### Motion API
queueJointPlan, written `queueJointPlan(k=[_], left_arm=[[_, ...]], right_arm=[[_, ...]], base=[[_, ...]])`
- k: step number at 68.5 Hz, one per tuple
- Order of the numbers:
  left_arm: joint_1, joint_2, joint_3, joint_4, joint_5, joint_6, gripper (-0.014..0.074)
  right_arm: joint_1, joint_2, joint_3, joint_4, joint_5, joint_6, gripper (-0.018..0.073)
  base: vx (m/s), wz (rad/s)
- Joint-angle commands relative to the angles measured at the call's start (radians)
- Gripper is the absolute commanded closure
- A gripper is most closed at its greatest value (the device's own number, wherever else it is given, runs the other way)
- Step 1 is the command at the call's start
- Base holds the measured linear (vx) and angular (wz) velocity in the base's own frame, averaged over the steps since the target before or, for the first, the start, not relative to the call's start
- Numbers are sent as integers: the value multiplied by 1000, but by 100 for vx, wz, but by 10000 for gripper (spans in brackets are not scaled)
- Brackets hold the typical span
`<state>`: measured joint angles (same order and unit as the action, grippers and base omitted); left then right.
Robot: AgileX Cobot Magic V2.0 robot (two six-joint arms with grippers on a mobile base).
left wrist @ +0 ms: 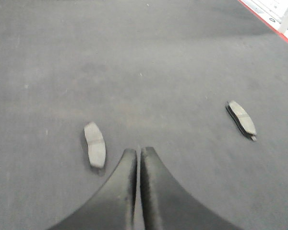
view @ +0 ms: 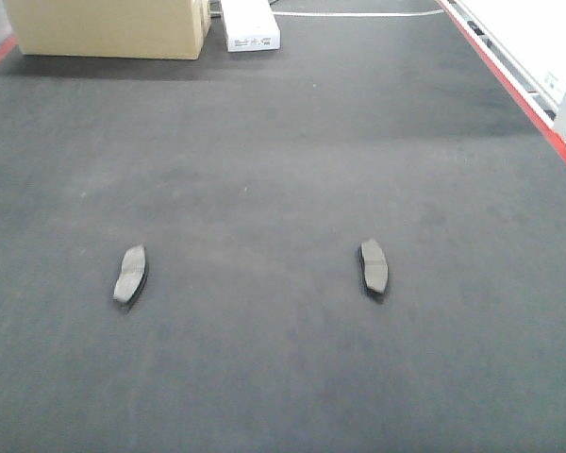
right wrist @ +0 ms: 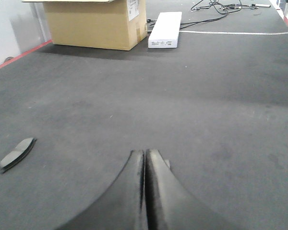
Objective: Move and align brake pads A on conveyor
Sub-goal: 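Raise the right gripper and back the base away from the belt, then turn the base away from the conveyor belt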
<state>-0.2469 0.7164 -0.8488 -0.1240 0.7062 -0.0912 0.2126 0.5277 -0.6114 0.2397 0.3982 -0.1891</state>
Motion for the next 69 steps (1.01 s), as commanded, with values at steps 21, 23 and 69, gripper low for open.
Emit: queueJointPlan(k=[21,23,69], left_arm=[[-5,1,-30,-4,-65,0,604],[-5,1,-30,-4,-65,0,604],[-5,1,-30,-4,-65,0,604]], right_arm=[[-5,5,-25,1,-69,-8,562],[-5,5,-25,1,-69,-8,562],[-5,5,-25,2,-69,-7,562]], base=[[-23,1],[-20,-2],[-22,-3]])
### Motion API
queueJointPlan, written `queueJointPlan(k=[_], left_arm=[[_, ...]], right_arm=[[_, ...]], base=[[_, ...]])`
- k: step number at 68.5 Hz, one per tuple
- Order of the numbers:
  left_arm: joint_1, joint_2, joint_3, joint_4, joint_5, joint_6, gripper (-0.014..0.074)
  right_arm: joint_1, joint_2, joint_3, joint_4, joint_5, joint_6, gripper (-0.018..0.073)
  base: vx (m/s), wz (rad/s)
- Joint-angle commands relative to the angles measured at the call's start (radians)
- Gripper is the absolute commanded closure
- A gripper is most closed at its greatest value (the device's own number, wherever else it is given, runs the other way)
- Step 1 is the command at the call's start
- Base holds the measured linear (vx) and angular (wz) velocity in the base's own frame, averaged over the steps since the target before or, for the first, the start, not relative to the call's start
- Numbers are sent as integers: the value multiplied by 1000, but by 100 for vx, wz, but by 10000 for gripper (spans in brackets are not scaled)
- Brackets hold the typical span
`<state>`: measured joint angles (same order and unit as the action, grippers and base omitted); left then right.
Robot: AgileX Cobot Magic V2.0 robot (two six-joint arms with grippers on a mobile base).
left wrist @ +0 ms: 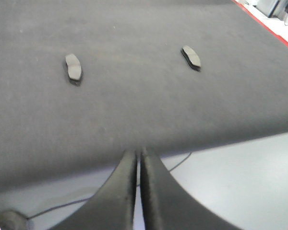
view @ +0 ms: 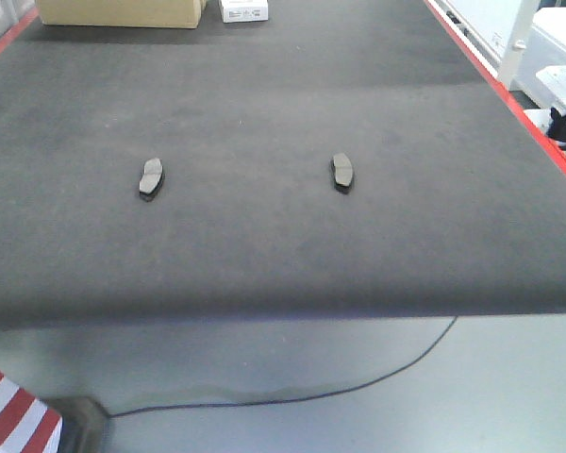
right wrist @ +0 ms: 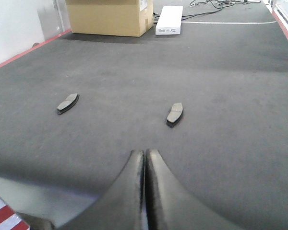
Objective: Move and align brake pads A on conveyor
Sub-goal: 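Turn the base away from the conveyor belt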
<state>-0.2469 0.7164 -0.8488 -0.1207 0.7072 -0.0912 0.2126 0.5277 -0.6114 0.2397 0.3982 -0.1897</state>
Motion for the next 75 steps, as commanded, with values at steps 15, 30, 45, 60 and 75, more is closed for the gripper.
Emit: queueJointPlan(k=[15,30,45,60,75], left_arm=[[-5,1,-30,-7,-66,0,604],[-5,1,-30,-7,-66,0,603],[-5,1,-30,-8,-65,0,603],[-5,-1,-30,-7,-62,0,603],[-5,-1,-30,-7,-62,0,603]], right_arm=[[-5,5,-25,2,-69,-7,562],[-5,5,-25,2,-69,-7,562],[-4,5,-25,2,-69,-7,562],[-4,5,-25,2,-69,-7,562],[-4,5,-25,2,-69,-7,562]], base=[[-26,-3],[-23,-2],[-19,-13],[-13,-44],[-11,-52]])
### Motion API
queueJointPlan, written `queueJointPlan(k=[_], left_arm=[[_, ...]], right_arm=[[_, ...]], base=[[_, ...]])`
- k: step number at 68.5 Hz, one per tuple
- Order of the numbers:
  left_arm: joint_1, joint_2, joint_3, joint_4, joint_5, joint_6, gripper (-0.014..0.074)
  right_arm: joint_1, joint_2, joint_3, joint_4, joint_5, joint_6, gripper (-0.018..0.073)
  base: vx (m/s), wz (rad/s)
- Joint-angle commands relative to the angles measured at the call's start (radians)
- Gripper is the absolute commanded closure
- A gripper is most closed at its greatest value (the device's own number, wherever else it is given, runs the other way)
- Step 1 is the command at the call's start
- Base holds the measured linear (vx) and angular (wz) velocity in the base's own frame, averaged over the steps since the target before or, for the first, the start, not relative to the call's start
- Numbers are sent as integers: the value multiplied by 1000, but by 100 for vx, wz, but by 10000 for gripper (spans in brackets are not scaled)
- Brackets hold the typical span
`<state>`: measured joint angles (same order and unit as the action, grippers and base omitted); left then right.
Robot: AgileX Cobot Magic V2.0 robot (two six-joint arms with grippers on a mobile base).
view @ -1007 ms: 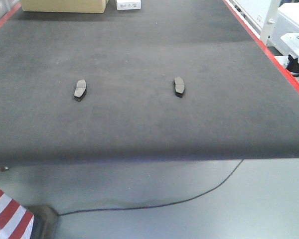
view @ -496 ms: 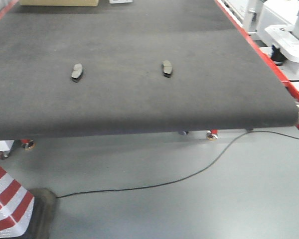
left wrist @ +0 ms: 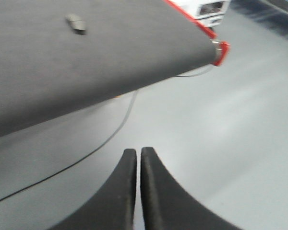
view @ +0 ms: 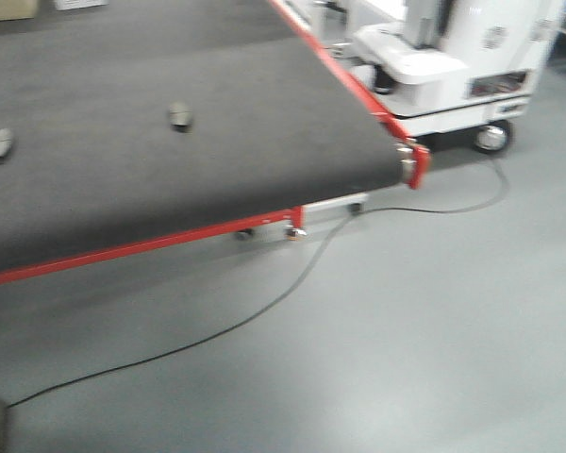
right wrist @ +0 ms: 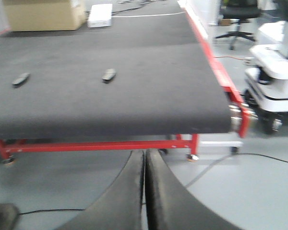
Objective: Move and align brake pads A on conveyor
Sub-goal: 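Turn the base away from the conveyor belt, then drive along the yellow floor line past the green floor sign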
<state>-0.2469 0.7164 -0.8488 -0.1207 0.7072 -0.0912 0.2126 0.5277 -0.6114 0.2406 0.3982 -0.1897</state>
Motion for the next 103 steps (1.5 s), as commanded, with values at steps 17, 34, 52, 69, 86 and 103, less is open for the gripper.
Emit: queueJointPlan(k=[17,34,52,69,86,103], left_arm=[[-5,-1,-30,-7,-62,0,603],[-5,-1,-30,-7,-62,0,603],[-5,-1,-30,-7,-62,0,603],[-5,-1,-30,-7,-62,0,603],[-5,-1,-30,-7,-62,0,603],[-5,-1,-30,-7,-62,0,603]], right_arm=[[-4,5,-25,1,-69,-7,562],[-4,5,-25,1,-69,-7,562],[-4,5,-25,1,-69,-7,562],[-4,5,-25,1,-69,-7,562],[-4,5,-25,1,-69,-7,562],[-4,5,-25,1,-69,-7,562]], base=[[-8,-54],[0,-57],[9,-62],[14,-58],[18,-69],[20,-68]])
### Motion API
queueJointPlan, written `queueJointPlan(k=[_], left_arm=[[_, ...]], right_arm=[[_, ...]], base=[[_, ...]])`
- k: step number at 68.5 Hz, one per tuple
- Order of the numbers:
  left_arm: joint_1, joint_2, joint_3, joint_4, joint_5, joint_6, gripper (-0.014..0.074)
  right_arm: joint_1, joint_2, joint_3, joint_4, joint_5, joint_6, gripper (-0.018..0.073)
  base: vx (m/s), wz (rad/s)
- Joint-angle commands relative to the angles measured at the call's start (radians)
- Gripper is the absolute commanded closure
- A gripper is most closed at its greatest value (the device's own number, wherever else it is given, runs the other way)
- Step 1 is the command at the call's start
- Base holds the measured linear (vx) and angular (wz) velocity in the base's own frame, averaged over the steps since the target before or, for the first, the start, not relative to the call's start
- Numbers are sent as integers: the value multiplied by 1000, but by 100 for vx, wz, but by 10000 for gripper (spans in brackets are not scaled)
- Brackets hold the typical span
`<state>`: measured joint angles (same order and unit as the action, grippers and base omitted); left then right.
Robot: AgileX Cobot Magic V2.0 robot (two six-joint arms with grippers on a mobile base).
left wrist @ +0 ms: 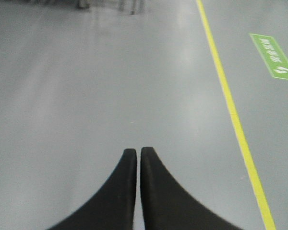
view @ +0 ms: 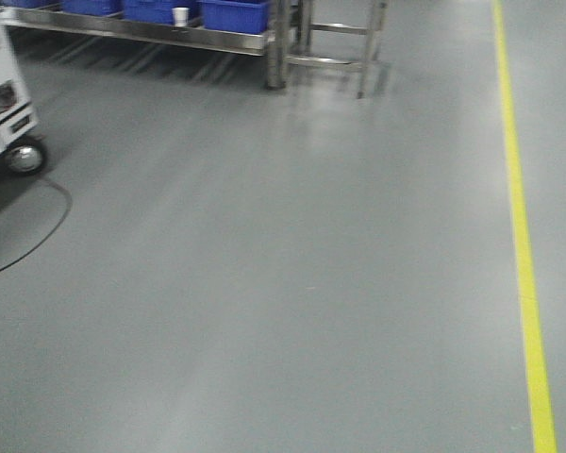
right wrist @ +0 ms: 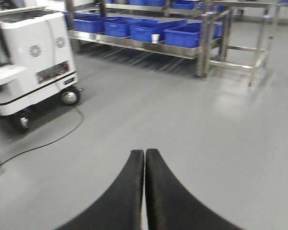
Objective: Move and align brake pads A on conveyor
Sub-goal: 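Drive along the yellow floor line past the green floor sign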
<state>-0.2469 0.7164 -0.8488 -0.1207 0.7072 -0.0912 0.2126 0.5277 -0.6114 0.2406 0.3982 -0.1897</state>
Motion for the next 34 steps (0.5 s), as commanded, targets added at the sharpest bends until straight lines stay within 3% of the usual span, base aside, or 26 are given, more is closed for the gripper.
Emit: queueJointPlan(k=[1,34], left_arm=[[-5,-1,-30,-7,-62,0,603],[-5,-1,-30,-7,-62,0,603]], right_arm=[[-4,5,-25,1,-69,-7,562],[-4,5,-25,1,-69,-7,562]], base=[[22,-58],[29,-36]])
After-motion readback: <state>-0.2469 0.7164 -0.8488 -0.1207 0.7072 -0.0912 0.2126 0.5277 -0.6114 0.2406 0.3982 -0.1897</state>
